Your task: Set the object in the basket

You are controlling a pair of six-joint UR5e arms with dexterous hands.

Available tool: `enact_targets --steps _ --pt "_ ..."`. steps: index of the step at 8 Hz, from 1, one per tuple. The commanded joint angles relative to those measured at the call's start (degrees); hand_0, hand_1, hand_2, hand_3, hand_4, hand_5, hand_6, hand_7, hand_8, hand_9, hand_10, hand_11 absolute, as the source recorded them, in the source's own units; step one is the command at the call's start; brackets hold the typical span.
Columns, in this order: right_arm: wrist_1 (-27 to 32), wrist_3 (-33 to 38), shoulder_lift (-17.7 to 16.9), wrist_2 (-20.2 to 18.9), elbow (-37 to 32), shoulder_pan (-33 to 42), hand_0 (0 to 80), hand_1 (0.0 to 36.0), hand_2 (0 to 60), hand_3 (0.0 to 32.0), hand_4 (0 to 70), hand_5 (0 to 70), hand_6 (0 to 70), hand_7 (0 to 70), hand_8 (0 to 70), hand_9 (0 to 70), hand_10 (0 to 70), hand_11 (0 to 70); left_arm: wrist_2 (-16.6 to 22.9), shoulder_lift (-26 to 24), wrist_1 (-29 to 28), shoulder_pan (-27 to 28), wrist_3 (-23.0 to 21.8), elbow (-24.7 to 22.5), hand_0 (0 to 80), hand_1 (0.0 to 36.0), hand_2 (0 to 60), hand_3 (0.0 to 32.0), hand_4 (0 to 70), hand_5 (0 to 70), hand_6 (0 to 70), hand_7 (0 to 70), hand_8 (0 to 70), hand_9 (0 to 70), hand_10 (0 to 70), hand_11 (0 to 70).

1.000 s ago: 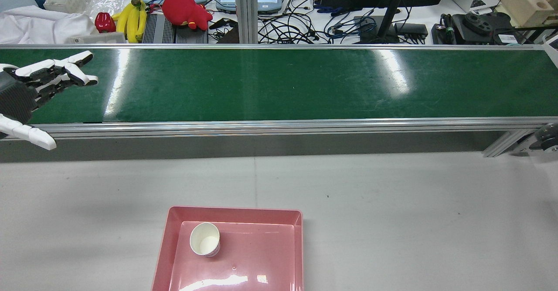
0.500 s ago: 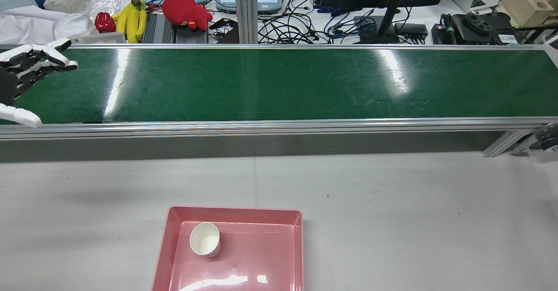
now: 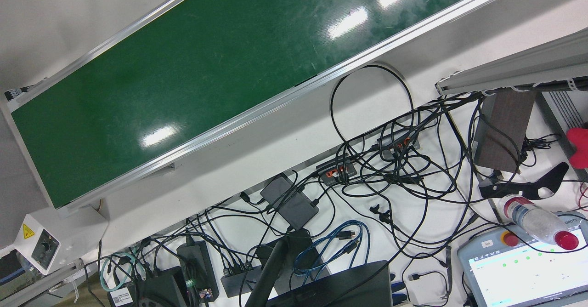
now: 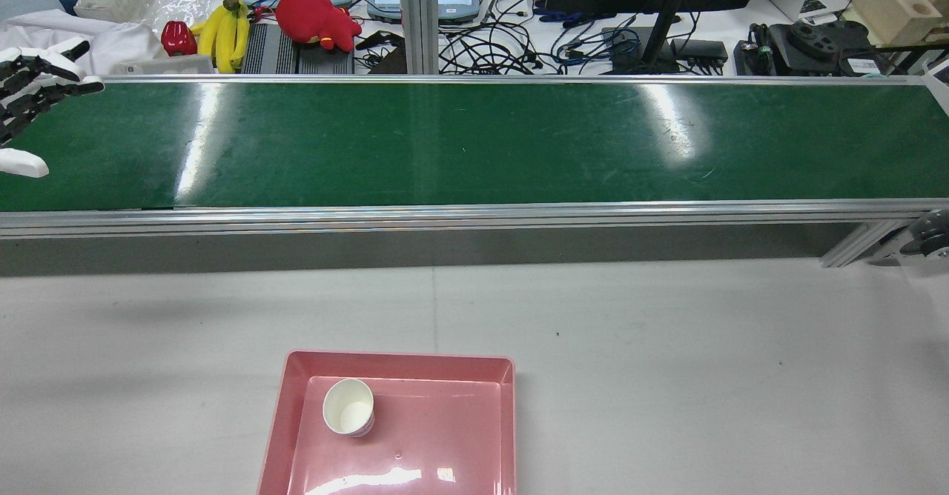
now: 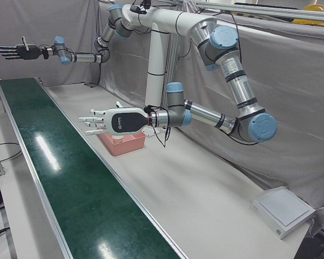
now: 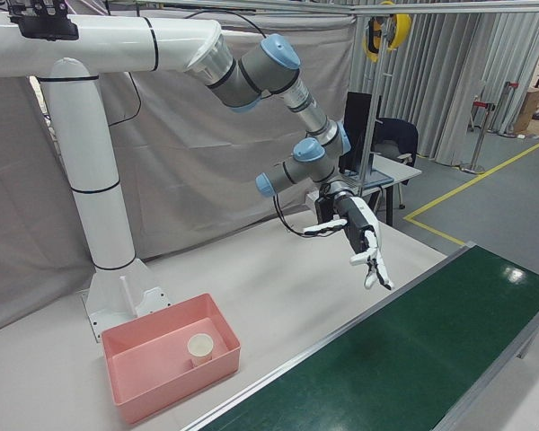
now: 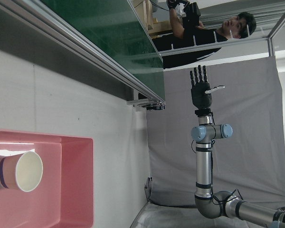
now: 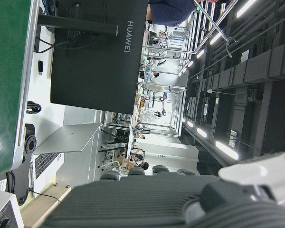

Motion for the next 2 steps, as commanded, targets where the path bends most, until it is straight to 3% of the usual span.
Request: enact_targets --steps 1,2 --pt "0.0 0.0 0.0 0.0 0.0 0.0 0.0 0.0 0.0 0.0 0.0 0.0 0.0 0.0 0.0 0.0 0.0 0.0 0.0 0.1 -1.2 -2.1 -1.0 1.2 56.5 20.2 2.2 0.0 14.0 39.6 7.2 7.8 13.6 20.4 0.0 1.4" --pt "0.0 0.0 0.0 0.0 0.0 0.0 0.0 0.0 0.0 0.0 0.0 0.0 0.0 0.0 0.0 0.0 0.0 0.0 0.1 0.0 -1.2 -2.6 -1.1 1.2 56.9 20.5 2.0 0.0 15.3 41.2 7.4 7.9 13.6 20.5 0.0 1.4"
